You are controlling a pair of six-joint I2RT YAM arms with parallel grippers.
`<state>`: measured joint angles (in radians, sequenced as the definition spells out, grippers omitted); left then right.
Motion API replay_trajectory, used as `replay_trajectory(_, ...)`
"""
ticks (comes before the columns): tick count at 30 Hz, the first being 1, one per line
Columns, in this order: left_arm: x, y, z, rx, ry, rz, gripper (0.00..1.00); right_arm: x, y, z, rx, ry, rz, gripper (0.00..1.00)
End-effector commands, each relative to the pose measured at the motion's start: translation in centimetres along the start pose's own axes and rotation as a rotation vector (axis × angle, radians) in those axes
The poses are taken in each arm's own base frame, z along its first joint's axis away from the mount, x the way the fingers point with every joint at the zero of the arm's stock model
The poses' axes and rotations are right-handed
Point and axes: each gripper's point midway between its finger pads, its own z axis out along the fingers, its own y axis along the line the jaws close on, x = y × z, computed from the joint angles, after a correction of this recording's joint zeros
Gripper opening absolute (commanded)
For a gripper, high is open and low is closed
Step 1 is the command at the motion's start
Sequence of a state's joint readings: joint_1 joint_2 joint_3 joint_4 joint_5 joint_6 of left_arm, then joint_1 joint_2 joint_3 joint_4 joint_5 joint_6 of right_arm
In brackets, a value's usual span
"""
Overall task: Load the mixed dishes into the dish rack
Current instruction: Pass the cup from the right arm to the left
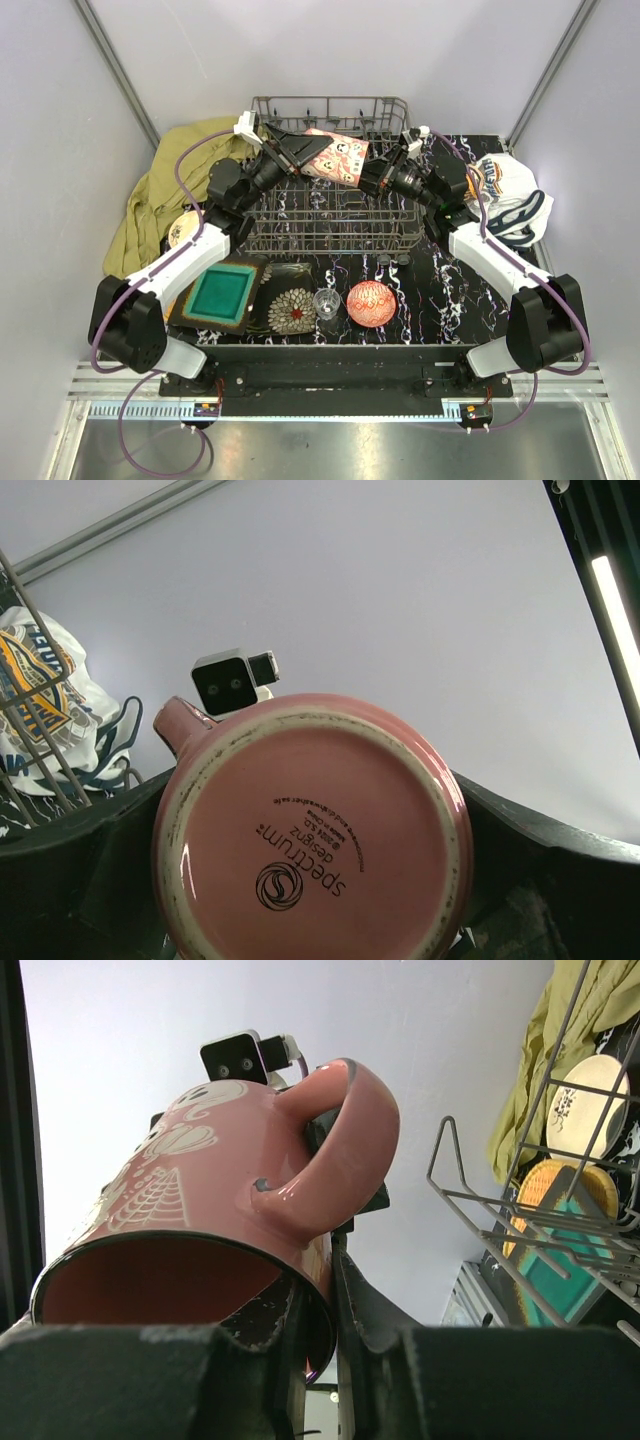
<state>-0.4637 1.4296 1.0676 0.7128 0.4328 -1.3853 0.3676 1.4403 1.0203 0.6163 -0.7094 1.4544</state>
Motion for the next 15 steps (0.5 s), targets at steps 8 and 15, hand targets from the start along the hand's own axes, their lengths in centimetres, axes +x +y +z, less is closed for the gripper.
replay_trajectory(8,-0.8,-5.1,0.2,0.151,-0.027,0.056,0.99,1.6,5.5,-0.9,-0.148,0.03,-0.115,0.0)
replay_trajectory(15,-0.3,-5.2,-0.9,0.143,-0.025,0.06,0.99,1.1,5.5,-1.0,-0.141,-0.006,-0.12,0.0)
